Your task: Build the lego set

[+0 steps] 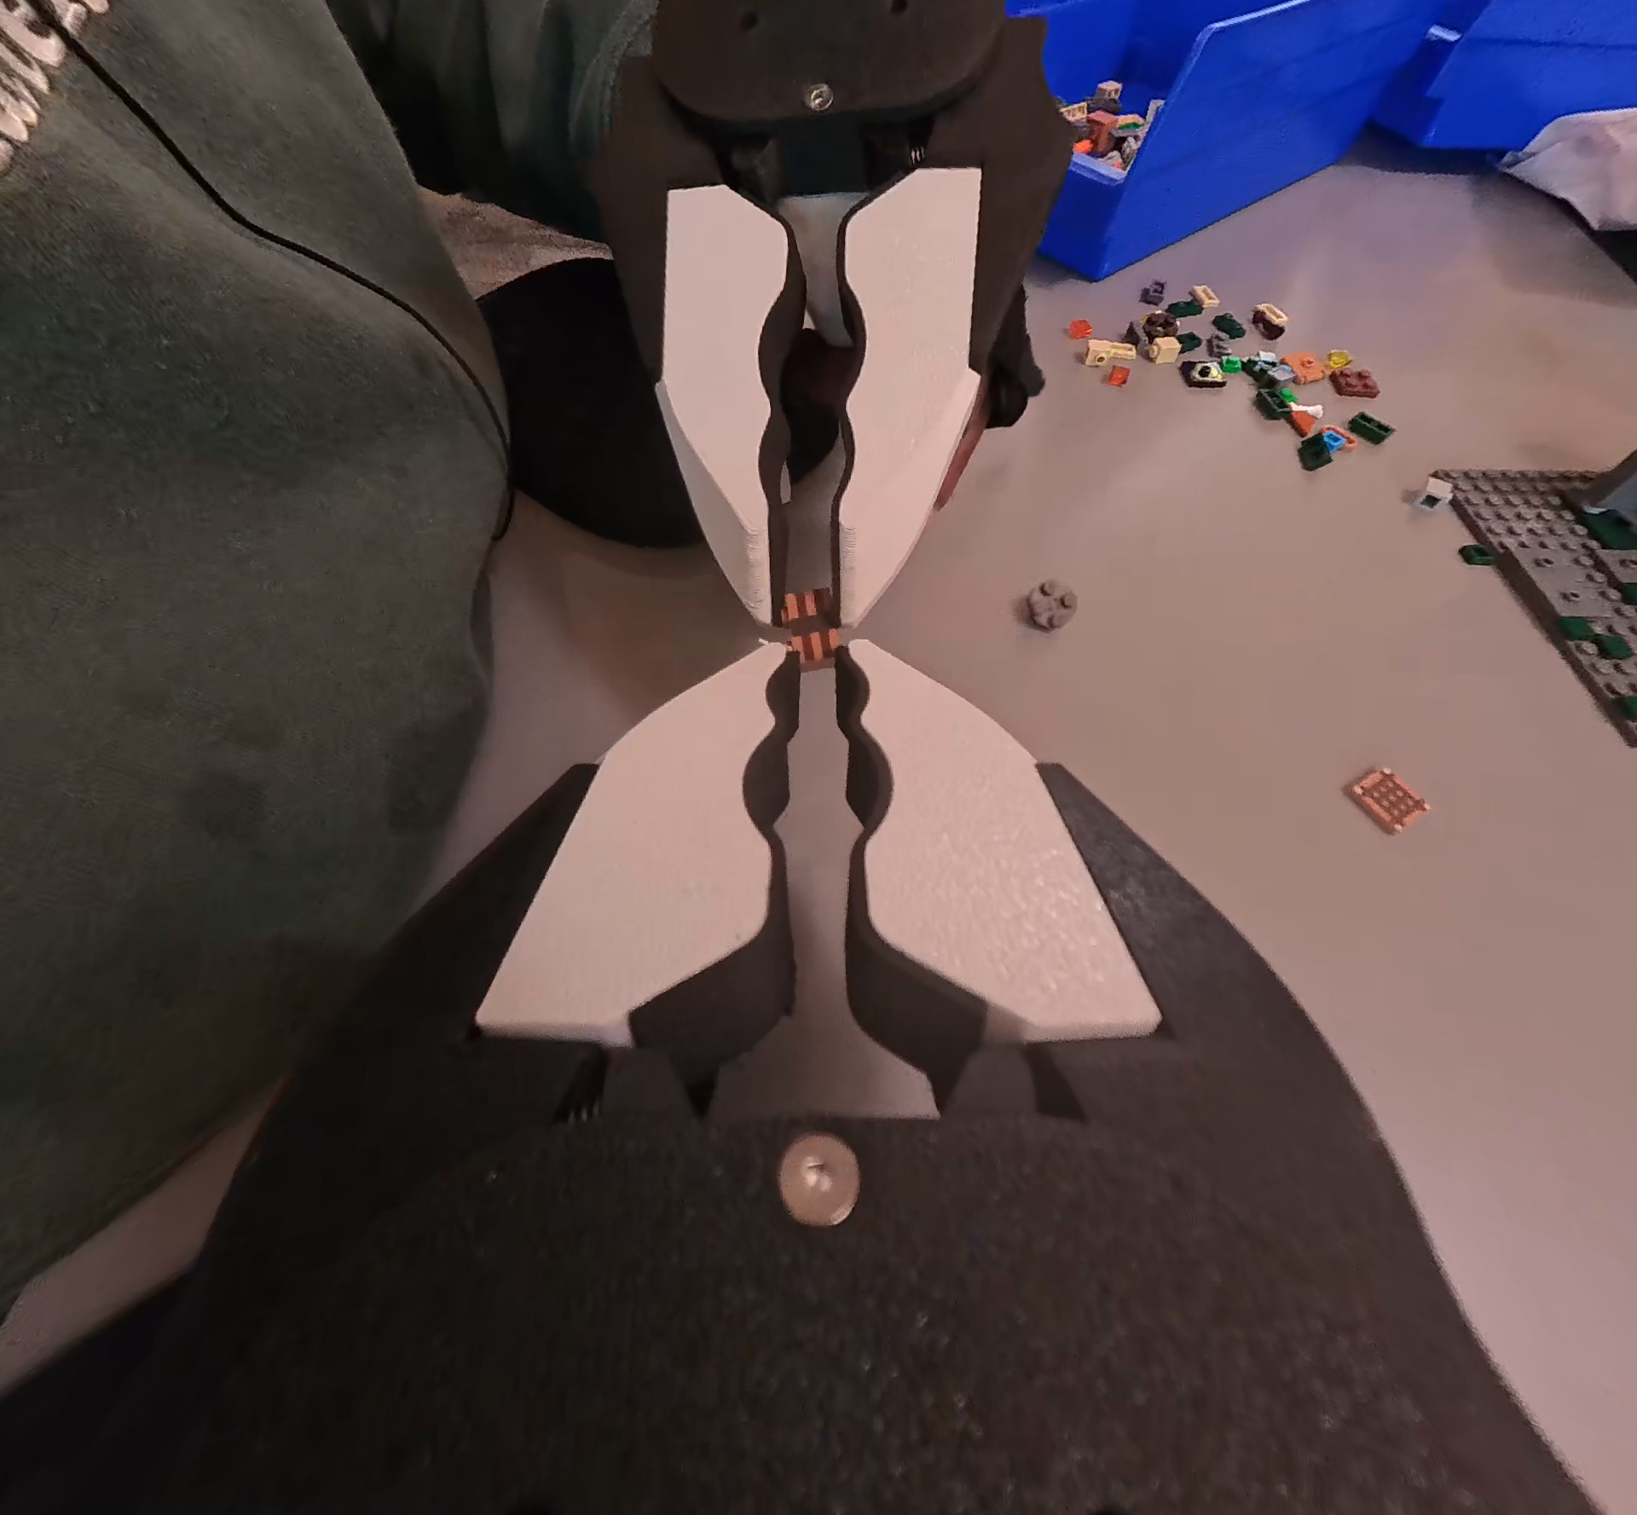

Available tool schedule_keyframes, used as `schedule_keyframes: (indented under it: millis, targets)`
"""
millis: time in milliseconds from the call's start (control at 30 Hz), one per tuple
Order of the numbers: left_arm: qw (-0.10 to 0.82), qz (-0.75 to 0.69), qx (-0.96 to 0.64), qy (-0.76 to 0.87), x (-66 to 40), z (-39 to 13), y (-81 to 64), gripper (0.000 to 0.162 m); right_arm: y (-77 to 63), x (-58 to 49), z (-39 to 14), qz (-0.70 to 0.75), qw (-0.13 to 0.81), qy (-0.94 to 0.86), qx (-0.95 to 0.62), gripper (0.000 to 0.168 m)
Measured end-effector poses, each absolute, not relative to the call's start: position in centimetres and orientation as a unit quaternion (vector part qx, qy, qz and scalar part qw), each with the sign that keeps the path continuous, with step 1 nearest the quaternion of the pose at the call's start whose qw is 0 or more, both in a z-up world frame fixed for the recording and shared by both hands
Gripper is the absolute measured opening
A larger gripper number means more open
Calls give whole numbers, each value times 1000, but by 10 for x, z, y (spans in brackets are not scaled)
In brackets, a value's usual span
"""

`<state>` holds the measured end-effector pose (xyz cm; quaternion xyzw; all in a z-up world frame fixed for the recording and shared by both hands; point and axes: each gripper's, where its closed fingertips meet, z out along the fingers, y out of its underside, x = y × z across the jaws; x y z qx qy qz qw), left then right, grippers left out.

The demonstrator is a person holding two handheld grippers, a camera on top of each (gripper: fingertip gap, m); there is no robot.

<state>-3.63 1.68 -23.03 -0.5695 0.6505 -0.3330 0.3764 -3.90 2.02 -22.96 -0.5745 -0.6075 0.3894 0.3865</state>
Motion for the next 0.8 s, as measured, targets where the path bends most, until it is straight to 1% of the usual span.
schedule_keyframes:
  millis: [300, 400, 533, 800]
  targets:
    - [379, -320, -594, 633, -57, -236, 23, 11, 37, -47, -231, 383, 377, -603, -589, 9]
    - [384, -307, -621, 611, -77, -238, 36, 11, 64, -53, -244, 343, 356, -610, -618, 14]
    - [389, -303, -648, 581, -95, -242, 47, 11, 88, -72, -272, 280, 314, -658, -624, 25]
    - [402, -291, -658, 566, -110, -252, 59, 11, 100, -102, -289, 265, 249, -709, -604, 27]
